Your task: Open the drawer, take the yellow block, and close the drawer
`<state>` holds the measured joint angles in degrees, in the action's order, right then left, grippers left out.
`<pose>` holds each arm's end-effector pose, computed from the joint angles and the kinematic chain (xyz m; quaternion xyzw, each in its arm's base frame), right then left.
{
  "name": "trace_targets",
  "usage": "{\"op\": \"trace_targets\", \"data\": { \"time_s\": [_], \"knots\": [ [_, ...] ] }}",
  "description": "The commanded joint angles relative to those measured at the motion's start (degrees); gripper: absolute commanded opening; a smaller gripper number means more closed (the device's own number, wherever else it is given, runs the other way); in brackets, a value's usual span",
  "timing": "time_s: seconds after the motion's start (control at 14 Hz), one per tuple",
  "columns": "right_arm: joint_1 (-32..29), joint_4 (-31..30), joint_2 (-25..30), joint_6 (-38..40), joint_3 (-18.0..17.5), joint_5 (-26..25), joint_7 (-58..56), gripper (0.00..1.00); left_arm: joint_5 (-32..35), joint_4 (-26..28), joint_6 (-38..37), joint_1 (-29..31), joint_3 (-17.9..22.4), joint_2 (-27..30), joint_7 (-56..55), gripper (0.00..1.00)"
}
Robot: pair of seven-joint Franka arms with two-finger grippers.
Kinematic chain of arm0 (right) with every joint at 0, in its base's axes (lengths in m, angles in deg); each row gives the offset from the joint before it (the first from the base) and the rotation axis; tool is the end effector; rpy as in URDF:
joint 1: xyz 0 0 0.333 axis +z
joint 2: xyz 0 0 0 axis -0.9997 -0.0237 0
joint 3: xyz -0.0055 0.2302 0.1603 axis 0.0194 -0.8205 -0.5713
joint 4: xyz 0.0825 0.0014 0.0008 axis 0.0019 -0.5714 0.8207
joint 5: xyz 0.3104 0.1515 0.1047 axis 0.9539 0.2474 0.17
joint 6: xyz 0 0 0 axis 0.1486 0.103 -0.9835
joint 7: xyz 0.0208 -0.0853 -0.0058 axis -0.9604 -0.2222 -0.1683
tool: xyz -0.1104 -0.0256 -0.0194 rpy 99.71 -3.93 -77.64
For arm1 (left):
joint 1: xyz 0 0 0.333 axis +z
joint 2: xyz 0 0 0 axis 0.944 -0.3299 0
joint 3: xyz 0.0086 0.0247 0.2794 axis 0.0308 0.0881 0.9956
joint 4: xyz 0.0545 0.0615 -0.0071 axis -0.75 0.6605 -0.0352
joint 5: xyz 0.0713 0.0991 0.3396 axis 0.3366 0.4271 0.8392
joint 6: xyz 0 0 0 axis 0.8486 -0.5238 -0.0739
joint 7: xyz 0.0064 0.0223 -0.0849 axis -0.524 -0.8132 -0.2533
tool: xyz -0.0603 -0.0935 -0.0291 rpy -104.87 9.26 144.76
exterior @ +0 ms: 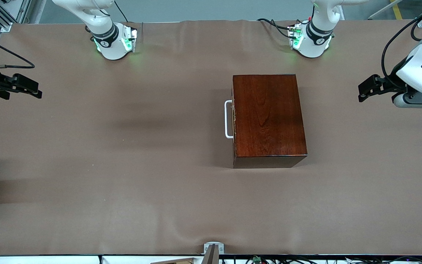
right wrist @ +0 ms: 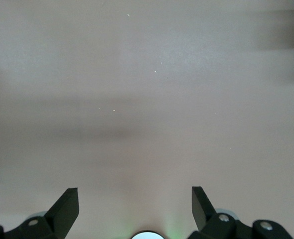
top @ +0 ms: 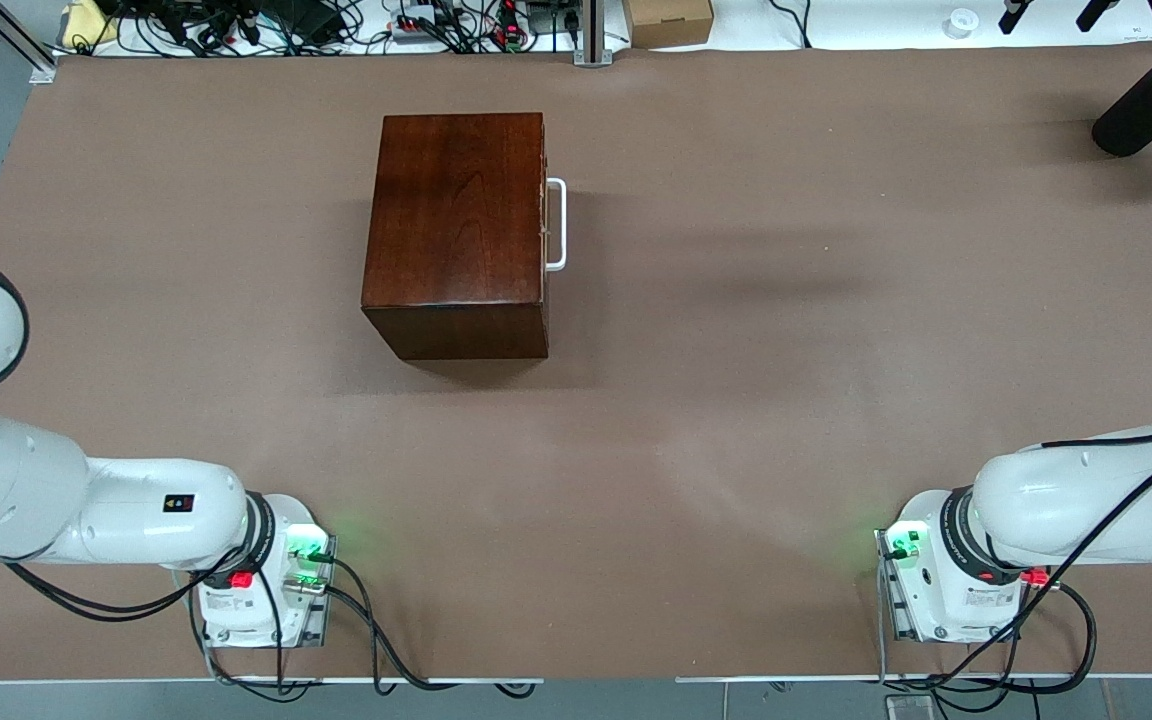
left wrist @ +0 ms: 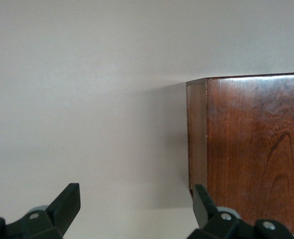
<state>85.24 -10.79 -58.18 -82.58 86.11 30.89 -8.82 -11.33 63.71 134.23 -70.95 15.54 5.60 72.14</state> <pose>0.5193 -0.0005 0.5829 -0.9984 -0.0079 0.0554 0.0094 0.5193 -0.0622 0.5733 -0.9997 0.0259 -0.0023 0.0017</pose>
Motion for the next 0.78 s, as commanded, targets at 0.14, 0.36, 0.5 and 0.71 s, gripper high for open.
{"op": "trace_targets", "data": {
  "time_s": [0.14, 0.36, 0.5, 0.71],
  "knots": [
    [0.0, 0.9, -0.3, 0.2, -0.1, 0.4, 0.1, 1.00, -0.5, -1.6, 1.3, -3.6, -3.1, -1.3, -9.5, 1.00],
    [0.0, 0.9, -0.3, 0.2, -0.1, 0.4, 0.1, 1.00, -0.1, -8.5, 1.0, -7.4, -7.7, -6.0, -18.5, 1.00],
    [0.0, 0.9, -0.4, 0.1, -0.1, 0.4, 0.1, 1.00, -0.7, -10.6, 0.7, -11.7, -9.5, -8.8, -20.1, 1.00],
    [0.0, 0.9, -0.4, 0.1, 0.0, 0.4, 0.1, 1.00, -0.8, -14.9, 0.6, -19.1, -9.6, -13.5, -30.1, 1.00]
  ]
}}
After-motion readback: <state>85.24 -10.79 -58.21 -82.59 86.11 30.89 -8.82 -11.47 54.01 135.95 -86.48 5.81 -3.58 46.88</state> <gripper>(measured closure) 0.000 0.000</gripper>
